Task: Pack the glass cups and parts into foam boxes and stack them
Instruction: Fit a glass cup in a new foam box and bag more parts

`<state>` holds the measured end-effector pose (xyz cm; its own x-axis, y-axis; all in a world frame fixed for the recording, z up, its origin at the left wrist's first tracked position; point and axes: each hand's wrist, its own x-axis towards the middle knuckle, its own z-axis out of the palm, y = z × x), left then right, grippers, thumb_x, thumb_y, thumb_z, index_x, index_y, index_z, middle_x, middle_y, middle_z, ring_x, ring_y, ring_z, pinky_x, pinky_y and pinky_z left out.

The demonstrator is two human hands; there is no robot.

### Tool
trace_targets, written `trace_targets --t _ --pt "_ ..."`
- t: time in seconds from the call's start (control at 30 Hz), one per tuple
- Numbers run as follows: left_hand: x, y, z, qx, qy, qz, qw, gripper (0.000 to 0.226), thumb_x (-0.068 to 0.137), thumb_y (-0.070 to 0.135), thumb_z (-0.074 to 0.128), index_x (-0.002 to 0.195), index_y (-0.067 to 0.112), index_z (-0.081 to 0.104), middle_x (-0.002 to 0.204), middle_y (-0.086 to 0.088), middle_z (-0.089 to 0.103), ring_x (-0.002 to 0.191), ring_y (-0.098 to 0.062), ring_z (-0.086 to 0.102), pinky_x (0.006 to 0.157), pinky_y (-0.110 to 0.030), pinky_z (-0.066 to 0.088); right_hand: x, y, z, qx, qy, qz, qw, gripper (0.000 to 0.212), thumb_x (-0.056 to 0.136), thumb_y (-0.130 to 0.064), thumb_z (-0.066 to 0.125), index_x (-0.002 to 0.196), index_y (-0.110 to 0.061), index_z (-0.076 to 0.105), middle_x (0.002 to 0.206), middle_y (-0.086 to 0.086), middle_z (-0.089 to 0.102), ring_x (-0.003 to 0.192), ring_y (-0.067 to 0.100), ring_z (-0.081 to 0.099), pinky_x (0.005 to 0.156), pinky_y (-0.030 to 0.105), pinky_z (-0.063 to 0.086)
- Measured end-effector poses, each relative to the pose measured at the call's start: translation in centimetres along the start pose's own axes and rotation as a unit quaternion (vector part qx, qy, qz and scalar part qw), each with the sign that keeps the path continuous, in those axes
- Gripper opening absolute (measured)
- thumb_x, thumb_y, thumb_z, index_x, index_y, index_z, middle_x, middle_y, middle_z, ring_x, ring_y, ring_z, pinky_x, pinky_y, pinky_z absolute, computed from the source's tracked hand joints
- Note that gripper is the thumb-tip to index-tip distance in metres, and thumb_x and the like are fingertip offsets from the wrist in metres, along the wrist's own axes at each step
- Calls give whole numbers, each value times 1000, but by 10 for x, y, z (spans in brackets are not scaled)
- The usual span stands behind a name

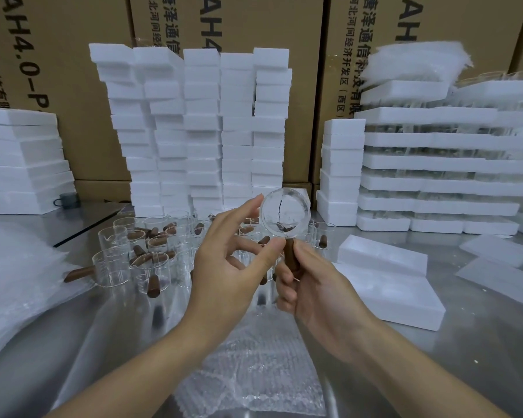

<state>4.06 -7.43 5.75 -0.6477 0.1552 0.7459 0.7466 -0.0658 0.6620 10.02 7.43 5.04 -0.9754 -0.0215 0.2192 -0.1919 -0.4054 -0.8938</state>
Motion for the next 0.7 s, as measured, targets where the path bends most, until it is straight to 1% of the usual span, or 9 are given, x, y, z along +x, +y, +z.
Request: trace_targets --t 0.13,0.27,0.43,0.57,0.63,0.7 --pt "-1 0 1 9 0 -8 1000 57 88 47 80 142 53 61 135 20 62 93 -20 78 70 -56 62 1 2 -1 5 4 6 1000 30 110 -39 48 120 -16 65 76 2 47 58 14 41 56 26 39" --pt "-2 0 1 7 -3 -13 1000 58 88 49 80 143 53 60 137 19 62 94 -21 79 70 -57 62 1 2 0 4 5 6 1000 29 110 -40 49 113 -16 66 76 2 48 57 14 41 55 26 40" --pt "-1 1 1 -3 1 -17 1000 57 87 50 79 141 56 59 140 14 63 95 -20 79 73 -59 63 1 0 1 -5 -1 8 1000 33 110 -40 48 123 -15 65 76 1 48 57 13 40 55 25 39" --pt "-1 1 1 -4 4 -16 1000 56 90 42 81 140 57 59 140 10 64 96 -21 79 75 -62 62 1 -1 1 -13 0 6 1000 40 111 -39 46 132 -8 62 76 1 48 58 13 40 55 25 39" --pt "-1 0 1 -5 6 -16 1000 56 90 40 81 139 58 59 139 7 66 95 -20 79 74 -60 62 1 -2 1 -19 -4 4 1000 37 111 -38 46 129 -12 64 76 1 47 58 13 40 56 25 39" --pt "-1 0 1 -5 7 -17 1000 56 90 41 81 139 58 59 134 1 69 93 -20 78 74 -57 63 1 -2 1 -25 -9 -1 1000 31 111 -39 47 120 -16 67 77 1 47 59 13 40 56 25 40"
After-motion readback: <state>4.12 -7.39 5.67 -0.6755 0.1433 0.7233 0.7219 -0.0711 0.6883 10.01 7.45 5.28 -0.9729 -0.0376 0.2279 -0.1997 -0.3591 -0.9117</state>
